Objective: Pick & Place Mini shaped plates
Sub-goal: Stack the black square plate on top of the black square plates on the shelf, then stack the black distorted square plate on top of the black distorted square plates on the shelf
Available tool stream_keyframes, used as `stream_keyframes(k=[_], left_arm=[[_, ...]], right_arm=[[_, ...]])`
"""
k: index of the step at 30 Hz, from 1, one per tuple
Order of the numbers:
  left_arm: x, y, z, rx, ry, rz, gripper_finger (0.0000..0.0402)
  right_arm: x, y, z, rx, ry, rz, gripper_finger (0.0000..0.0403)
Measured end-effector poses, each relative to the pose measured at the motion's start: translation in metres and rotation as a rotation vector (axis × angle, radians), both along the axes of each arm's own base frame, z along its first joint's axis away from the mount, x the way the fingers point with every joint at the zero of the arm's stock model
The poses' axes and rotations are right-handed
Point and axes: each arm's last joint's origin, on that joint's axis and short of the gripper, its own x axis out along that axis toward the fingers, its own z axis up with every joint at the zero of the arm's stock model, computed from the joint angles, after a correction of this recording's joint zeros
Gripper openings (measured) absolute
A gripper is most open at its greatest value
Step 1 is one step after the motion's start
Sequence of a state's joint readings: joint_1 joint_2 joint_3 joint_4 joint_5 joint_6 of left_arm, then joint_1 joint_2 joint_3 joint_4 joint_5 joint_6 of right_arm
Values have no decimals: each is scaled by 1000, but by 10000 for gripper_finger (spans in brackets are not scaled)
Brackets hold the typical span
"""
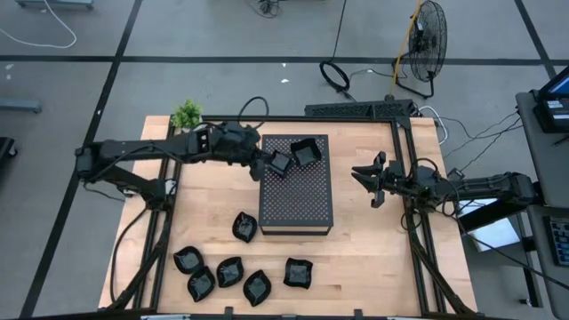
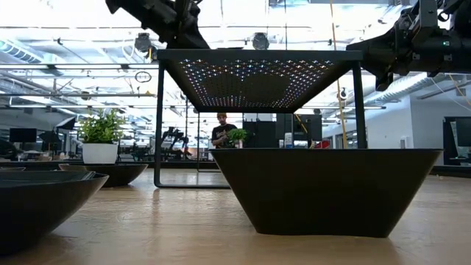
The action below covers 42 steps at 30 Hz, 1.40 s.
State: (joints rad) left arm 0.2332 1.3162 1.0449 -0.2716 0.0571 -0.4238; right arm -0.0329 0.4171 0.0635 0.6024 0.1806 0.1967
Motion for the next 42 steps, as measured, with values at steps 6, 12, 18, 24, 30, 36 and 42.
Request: stream_keyframes(k=[6,12,18,24,30,36,42], left_arm=[[0,0,-4,-6,35,0,3],[-1,1,-4,4,39,13,21],[3,3,-10,28,64,26,25],[12,5,-21,27,90,26,25],[17,7,-23,17,74,55,26],[16,6,-23,14,76,56,26],[8,5,-5,78,39,76,27]], right_arm=[[0,0,0,-2,1,0,77],[0,0,0,-2,1,-1,77],[0,0,0,-2,1,-1,77],[0,0,0,-2,1,-2,77],[0,0,0,-2,5,-1,77],[0,0,0,-2,2,-1,77],[0,0,-1,0,6,-1,77]])
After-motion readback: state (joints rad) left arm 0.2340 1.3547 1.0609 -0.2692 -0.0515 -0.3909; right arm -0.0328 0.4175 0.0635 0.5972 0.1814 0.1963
